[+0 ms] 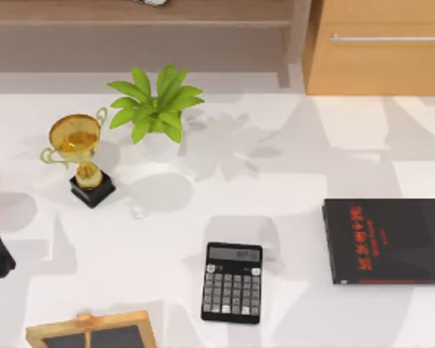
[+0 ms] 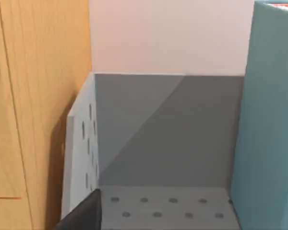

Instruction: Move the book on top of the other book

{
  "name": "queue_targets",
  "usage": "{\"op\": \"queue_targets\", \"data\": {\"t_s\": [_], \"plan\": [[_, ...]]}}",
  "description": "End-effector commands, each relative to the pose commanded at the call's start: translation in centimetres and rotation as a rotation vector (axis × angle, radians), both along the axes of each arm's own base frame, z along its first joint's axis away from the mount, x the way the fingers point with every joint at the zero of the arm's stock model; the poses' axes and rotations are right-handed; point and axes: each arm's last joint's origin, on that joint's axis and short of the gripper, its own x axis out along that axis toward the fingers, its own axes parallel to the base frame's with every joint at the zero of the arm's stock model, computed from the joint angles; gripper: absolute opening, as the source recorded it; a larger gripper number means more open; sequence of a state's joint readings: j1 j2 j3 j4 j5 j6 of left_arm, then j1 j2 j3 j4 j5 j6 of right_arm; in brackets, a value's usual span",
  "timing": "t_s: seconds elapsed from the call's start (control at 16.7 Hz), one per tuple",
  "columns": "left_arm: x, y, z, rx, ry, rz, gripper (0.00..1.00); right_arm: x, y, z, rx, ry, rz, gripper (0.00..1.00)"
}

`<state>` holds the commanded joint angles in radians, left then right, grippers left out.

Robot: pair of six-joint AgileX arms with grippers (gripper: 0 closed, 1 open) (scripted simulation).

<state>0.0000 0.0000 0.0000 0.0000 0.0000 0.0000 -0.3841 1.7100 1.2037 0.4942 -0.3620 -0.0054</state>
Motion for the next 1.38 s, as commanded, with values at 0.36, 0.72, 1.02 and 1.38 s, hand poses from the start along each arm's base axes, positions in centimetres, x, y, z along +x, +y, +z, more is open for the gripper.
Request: {"op": "queue_targets", "data": {"t_s": [0.36,0.72,1.02,1.38], "plan": [[0.0,0.0,0.0,0.000,0.000,0.000,1.00,4.8,-5.5,-3.8,-0.004,-0.014,-0.004,1.00],[0.0,0.0,0.0,0.000,0.000,0.000,1.00,5.3,-6.1,-4.4,-0.002,-0.012,-0.003,1.00],[0.0,0.0,0.0,0.000,0.000,0.000,1.00,6.0,-6.0,-4.4,-0.002,-0.012,-0.003,1.00],[0.0,0.0,0.0,0.000,0.000,0.000,1.00,8.3,-6.1,-4.5,-0.002,-0.013,-0.003,1.00]]}}
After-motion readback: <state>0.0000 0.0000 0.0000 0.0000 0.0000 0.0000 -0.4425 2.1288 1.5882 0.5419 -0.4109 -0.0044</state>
